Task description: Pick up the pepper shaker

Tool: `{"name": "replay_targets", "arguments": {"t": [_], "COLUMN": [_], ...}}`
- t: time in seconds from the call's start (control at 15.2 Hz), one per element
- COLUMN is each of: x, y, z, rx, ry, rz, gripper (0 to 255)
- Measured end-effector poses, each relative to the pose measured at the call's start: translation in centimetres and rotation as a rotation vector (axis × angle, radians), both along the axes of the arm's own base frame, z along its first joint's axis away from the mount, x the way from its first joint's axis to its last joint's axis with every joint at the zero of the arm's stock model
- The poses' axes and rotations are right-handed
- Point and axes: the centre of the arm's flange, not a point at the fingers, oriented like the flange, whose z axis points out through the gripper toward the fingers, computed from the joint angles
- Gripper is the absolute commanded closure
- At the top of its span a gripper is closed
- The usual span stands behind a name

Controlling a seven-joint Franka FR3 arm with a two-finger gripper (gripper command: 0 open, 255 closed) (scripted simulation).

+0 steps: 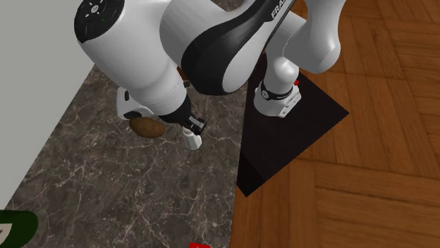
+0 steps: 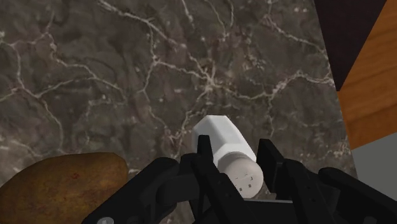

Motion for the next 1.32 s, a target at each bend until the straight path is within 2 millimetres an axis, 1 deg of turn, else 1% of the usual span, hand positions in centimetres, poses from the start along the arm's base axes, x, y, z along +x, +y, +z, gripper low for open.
{"name": "replay_targets", "arguments": {"t": [0.26,0.4,1.19,1.32], "x": [0.0,0.1,0.0,0.1], "y": [0.0,0.0,-0.1,0.0], "z": [0.0,0.5,6.8,7.5], "rx": [0.0,0.0,0.0,0.0], "ry": [0.0,0.001,0.001,0.001], "rz": [0.0,0.0,0.0,0.0], "gripper": [255,255,255,255]}}
